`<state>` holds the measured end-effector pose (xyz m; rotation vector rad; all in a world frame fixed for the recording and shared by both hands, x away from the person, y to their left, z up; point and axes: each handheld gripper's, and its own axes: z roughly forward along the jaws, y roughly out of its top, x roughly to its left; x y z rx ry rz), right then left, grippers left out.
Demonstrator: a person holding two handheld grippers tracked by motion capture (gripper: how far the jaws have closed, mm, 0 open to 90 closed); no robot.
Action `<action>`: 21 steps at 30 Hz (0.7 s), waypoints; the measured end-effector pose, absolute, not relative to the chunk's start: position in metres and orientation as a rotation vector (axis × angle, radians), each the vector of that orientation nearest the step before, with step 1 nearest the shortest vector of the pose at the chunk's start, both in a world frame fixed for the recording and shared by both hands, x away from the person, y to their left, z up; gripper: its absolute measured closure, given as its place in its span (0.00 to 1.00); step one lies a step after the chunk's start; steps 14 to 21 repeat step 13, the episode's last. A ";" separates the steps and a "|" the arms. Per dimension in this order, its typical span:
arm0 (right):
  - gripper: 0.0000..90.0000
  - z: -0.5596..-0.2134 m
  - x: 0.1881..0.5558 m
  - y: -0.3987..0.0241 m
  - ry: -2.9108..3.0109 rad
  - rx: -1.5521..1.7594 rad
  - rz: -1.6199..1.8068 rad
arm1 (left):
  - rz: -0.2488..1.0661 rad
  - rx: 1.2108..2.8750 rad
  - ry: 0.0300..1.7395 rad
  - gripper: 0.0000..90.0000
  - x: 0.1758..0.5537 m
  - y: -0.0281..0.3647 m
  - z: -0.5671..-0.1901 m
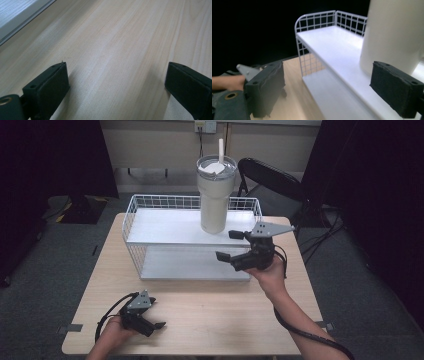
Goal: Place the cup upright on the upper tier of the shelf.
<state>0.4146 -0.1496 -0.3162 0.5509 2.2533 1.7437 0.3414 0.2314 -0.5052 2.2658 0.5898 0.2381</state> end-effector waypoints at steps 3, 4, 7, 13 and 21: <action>0.13 -0.338 0.404 -0.153 2.275 0.552 1.769 | 0.238 2.266 0.590 0.05 0.341 0.231 -0.505; 0.13 -0.346 0.400 -0.154 2.288 0.559 1.769 | 0.236 2.265 0.590 0.05 0.341 0.231 -0.505; 0.14 -0.373 0.390 -0.156 2.328 0.548 1.734 | 0.235 2.265 0.589 0.05 0.341 0.231 -0.505; 0.14 -0.422 0.379 -0.159 2.412 0.590 1.688 | 0.237 2.266 0.588 0.05 0.341 0.231 -0.505; 0.14 -0.422 0.379 -0.159 2.412 0.590 1.688 | 0.237 2.266 0.588 0.05 0.341 0.231 -0.505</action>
